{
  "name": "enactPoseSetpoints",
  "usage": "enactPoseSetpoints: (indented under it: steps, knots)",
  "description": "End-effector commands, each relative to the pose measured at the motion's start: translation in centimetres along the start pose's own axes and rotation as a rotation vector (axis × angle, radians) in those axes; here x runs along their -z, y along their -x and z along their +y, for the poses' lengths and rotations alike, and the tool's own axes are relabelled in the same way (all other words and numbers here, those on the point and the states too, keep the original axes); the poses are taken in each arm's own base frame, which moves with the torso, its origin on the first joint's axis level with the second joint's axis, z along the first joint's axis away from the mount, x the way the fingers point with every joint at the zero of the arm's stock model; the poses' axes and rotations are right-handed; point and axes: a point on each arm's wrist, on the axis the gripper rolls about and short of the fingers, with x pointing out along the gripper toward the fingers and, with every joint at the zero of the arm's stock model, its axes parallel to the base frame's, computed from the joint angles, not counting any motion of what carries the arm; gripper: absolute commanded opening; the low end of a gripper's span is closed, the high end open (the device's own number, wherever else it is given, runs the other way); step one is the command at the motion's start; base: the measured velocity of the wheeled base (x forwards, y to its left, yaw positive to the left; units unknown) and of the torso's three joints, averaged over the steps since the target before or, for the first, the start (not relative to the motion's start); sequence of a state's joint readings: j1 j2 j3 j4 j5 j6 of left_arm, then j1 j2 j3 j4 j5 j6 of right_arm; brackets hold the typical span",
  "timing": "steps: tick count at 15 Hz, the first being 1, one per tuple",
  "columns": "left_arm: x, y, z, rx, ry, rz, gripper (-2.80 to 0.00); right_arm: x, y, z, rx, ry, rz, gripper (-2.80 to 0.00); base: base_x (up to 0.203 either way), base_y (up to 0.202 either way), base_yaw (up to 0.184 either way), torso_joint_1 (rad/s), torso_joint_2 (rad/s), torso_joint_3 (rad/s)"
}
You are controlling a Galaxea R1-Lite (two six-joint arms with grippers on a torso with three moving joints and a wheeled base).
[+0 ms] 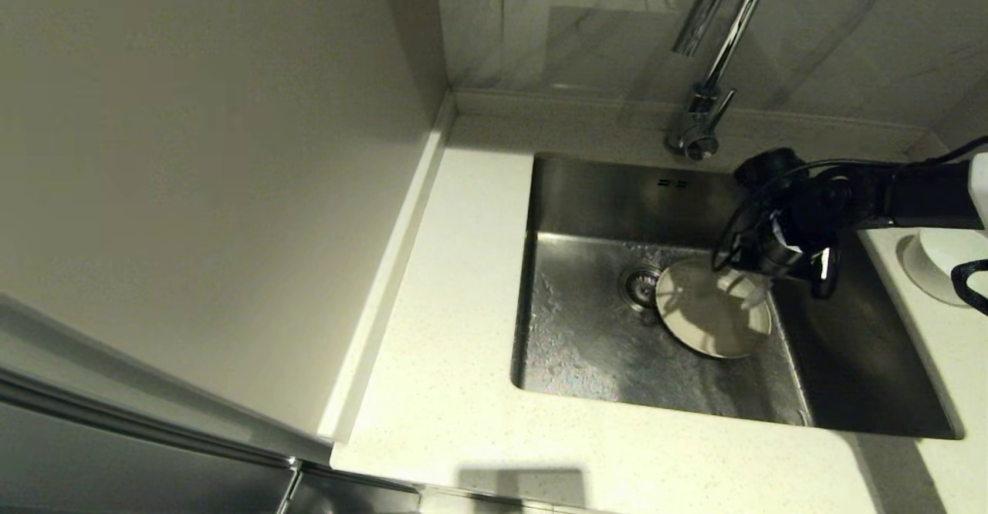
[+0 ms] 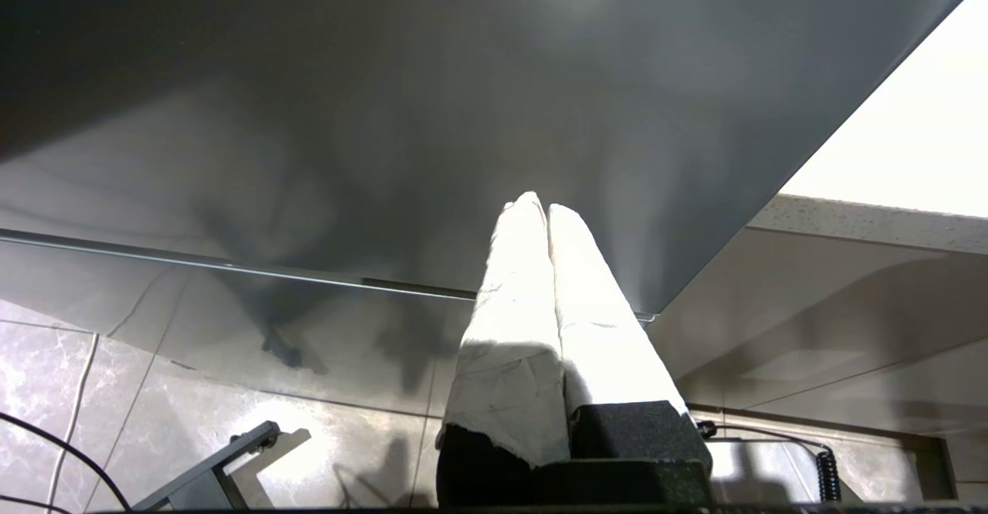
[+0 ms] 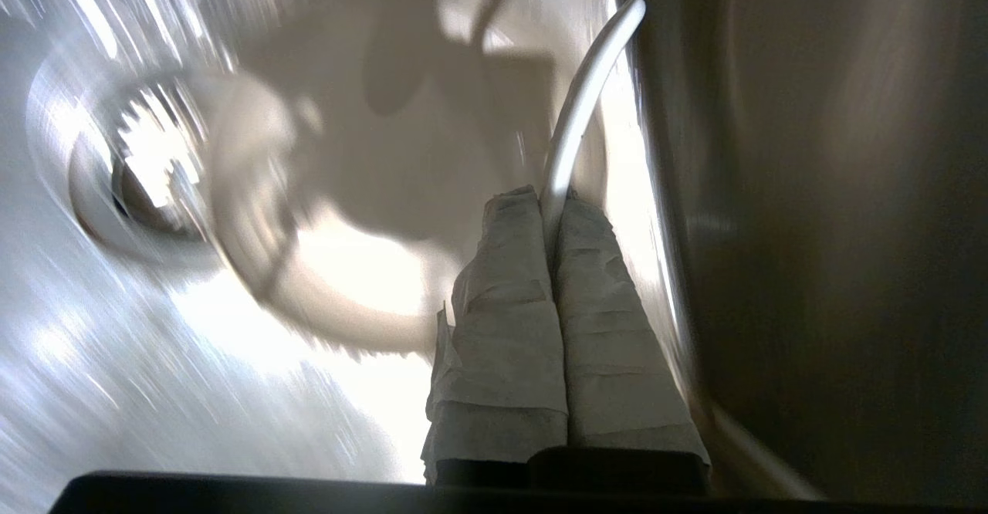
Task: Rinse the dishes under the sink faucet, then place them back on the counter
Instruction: Put a spoon back to the table from the sink
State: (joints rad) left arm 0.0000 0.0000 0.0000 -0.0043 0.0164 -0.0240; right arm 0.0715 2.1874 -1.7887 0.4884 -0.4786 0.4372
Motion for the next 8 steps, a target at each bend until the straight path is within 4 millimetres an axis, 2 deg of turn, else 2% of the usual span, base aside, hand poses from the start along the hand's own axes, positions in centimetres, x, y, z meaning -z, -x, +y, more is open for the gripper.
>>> enactPoseSetpoints:
  steps: [1,2,4,5,6,8]
  knots:
    - [0.0,0.0,0.0,0.0,0.001,-0.003,-2.8,0.9,2.1,-0.6,0.009,0.021,-0.003,-2.8,0.0,0.0,0.0,0.0,0.0,0.0]
    - [0.0,0.0,0.0,0.0,0.001,-0.003,-2.8,-0.1,3.4,-0.9,-0.005,0.012,-0.046,-2.8,0.0,0.0,0.0,0.0,0.0,0.0]
    - [0.0,0.0,0.0,0.0,0.001,-0.003,-2.8,-3.6,8.1,-2.5,-0.051,-0.009,-0.193,-2.8,0.0,0.0,0.0,0.0,0.0,0.0]
    - [0.0,0.0,0.0,0.0,0.001,-0.003,-2.8,-4.6,10.3,-3.6,-0.059,0.004,-0.249,-2.8,0.0,0.0,0.0,0.0,0.0,0.0]
    - [0.0,0.0,0.0,0.0,0.001,-0.003,-2.8,-5.4,11.8,-4.8,-0.054,0.02,-0.292,-2.8,0.0,0.0,0.0,0.0,0.0,0.0]
    - [0.0,0.0,0.0,0.0,0.001,-0.003,-2.8,-6.7,13.3,-7.3,-0.022,0.015,-0.345,-2.8,0.0,0.0,0.0,0.0,0.0,0.0]
